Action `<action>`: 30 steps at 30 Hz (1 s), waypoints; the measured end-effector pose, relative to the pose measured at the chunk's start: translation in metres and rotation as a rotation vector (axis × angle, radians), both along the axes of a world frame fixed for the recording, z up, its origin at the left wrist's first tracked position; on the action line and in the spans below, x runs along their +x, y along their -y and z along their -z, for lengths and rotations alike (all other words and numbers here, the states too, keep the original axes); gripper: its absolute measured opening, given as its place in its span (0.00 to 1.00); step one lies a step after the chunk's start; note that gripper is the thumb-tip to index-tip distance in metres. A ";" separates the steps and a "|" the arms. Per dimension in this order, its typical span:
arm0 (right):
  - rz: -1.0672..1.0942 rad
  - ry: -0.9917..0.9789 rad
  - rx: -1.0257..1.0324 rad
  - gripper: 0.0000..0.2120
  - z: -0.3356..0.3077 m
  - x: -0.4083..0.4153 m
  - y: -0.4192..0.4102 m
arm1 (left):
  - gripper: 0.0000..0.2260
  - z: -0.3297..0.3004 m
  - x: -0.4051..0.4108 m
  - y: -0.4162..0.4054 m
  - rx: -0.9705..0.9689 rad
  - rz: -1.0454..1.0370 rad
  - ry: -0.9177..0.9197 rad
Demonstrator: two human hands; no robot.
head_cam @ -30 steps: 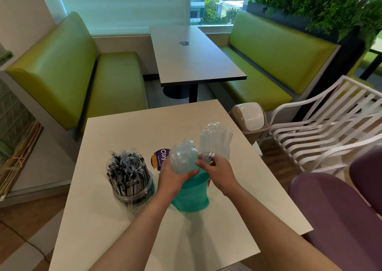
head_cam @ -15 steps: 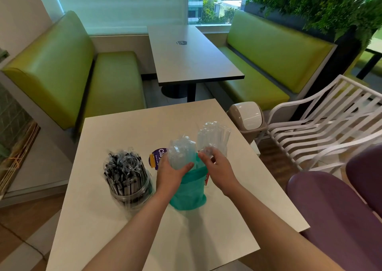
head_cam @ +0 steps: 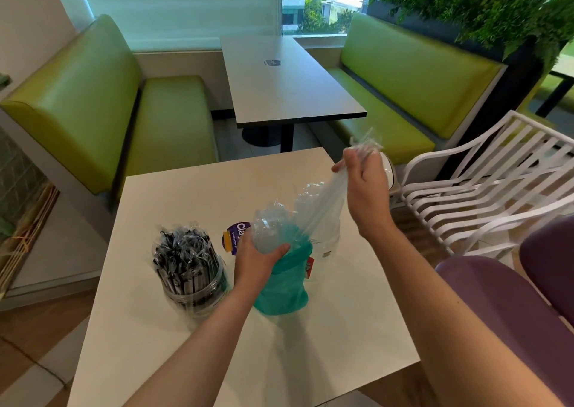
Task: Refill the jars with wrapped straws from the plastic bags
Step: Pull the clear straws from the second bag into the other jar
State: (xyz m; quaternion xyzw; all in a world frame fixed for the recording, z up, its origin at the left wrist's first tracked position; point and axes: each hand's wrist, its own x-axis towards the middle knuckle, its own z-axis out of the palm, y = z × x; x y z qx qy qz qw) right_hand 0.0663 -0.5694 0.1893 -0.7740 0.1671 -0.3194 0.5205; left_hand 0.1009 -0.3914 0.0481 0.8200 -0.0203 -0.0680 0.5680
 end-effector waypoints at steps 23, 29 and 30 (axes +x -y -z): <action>0.011 -0.411 -0.309 0.20 0.070 0.010 0.016 | 0.37 -0.003 -0.001 0.000 -0.018 -0.006 -0.016; 0.005 -0.482 -0.135 0.26 0.092 0.018 0.017 | 0.37 -0.002 0.000 0.000 -0.019 -0.002 -0.031; 0.025 -0.469 -0.124 0.26 0.092 0.020 0.016 | 0.37 -0.001 0.000 -0.001 -0.023 0.001 -0.034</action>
